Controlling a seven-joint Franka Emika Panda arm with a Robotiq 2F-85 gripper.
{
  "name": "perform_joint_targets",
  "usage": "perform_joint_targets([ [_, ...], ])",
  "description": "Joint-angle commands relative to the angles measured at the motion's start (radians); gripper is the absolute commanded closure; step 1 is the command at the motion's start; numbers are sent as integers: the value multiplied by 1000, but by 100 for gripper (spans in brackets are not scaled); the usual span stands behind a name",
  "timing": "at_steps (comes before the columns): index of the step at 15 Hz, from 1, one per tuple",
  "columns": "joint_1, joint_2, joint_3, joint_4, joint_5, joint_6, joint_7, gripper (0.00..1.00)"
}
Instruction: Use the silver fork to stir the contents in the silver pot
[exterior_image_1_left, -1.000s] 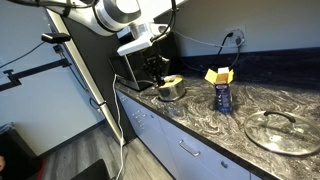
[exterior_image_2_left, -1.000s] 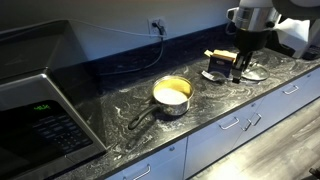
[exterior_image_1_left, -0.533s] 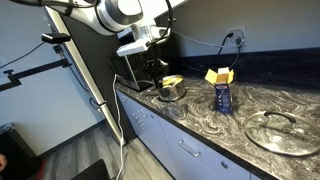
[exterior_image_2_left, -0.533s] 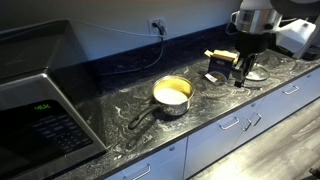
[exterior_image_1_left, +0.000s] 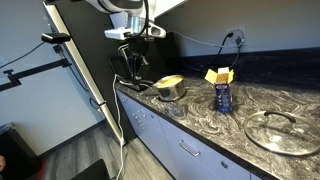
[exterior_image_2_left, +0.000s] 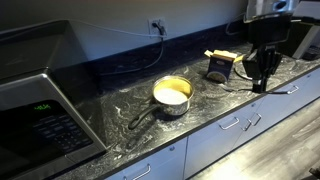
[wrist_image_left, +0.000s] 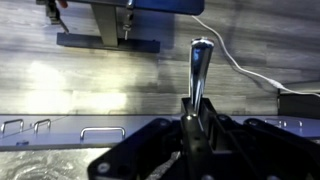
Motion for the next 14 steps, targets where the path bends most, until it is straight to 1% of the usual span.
perform_joint_targets([
  [1,-17,53,-8,64,138,-113,58,97],
  [4,-17,94,-4,53,295,-89,97,97],
  [5,-16,55,-6,28,222,-74,62,88],
  [6,-16,72,-5,28,257,-74,63,88],
  [8,-16,94,-5,32,278,-74,63,88],
  [9,-17,97,-5,33,279,-74,63,97],
  [10,-22,90,-6,24,329,-64,71,97],
  [11,-28,80,-10,11,401,-60,110,97],
  [13,-33,70,-15,1,484,-94,171,97],
  [14,-32,60,-18,-10,516,-82,212,97],
])
